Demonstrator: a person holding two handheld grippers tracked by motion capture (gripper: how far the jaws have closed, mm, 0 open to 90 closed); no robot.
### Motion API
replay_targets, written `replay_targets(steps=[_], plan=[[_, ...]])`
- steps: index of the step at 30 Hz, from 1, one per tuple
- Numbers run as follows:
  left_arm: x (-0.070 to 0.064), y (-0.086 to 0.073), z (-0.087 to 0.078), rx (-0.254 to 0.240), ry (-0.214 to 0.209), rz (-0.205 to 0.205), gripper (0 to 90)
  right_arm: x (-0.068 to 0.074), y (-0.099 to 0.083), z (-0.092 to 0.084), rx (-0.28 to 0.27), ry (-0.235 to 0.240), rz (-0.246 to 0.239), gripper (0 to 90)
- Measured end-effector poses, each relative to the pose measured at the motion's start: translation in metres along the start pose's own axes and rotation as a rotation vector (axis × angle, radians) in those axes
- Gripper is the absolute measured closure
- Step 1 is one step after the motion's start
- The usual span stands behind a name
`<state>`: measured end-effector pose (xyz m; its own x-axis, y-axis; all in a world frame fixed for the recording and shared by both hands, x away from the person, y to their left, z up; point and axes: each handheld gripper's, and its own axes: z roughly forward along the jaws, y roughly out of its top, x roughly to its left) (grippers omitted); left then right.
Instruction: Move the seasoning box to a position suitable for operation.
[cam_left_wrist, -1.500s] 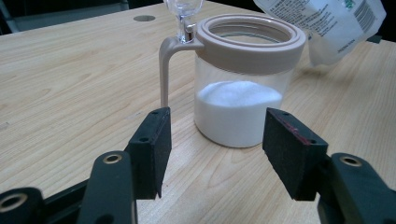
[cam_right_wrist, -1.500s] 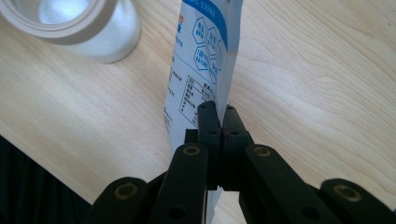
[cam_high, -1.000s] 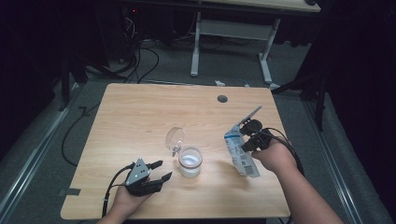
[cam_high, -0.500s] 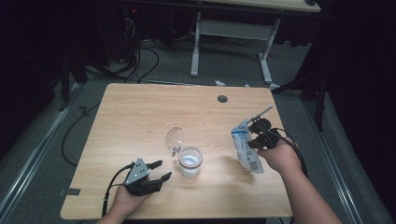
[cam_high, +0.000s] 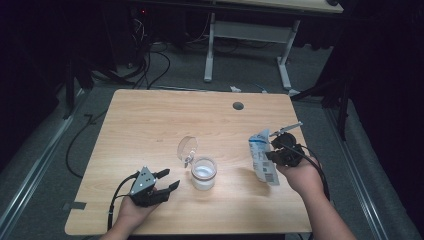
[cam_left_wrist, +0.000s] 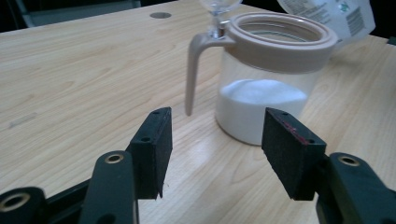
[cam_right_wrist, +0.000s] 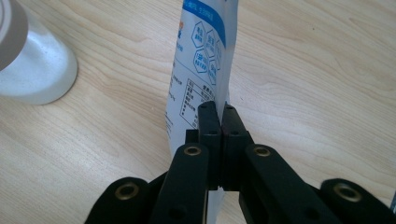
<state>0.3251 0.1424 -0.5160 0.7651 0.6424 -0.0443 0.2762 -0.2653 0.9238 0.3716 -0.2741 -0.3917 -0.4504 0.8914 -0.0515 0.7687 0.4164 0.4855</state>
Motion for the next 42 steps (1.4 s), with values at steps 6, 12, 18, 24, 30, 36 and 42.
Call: replay_targets(steps=[6, 12, 18, 24, 30, 36, 42], plan=[[0.010, 0.000, -0.004, -0.005, 0.024, -0.019, 44.2, 0.007, -0.009, 0.000, -0.063, -0.014, -0.024, 90.0], [0.018, 0.000, -0.008, -0.005, 0.044, -0.031, 44.3, 0.008, -0.018, 0.001, -0.127, -0.020, -0.013, 90.0], [0.026, -0.001, -0.012, -0.001, 0.069, -0.049, 44.9, 0.004, -0.032, 0.002, -0.200, 0.005, 0.022, 90.0], [0.034, -0.003, -0.019, -0.001, 0.101, -0.052, 45.8, 0.006, -0.048, 0.001, -0.257, 0.003, 0.033, 90.0], [0.042, -0.008, -0.027, -0.012, 0.150, -0.068, 44.6, 0.011, -0.061, 0.003, -0.327, -0.001, 0.044, 90.0], [0.050, -0.012, -0.036, -0.017, 0.182, -0.086, 43.4, 0.015, -0.073, 0.007, -0.405, -0.017, 0.037, 90.0], [0.055, -0.016, -0.039, -0.011, 0.205, -0.108, 44.4, 0.019, -0.086, 0.013, -0.503, -0.001, 0.089, 90.0]])
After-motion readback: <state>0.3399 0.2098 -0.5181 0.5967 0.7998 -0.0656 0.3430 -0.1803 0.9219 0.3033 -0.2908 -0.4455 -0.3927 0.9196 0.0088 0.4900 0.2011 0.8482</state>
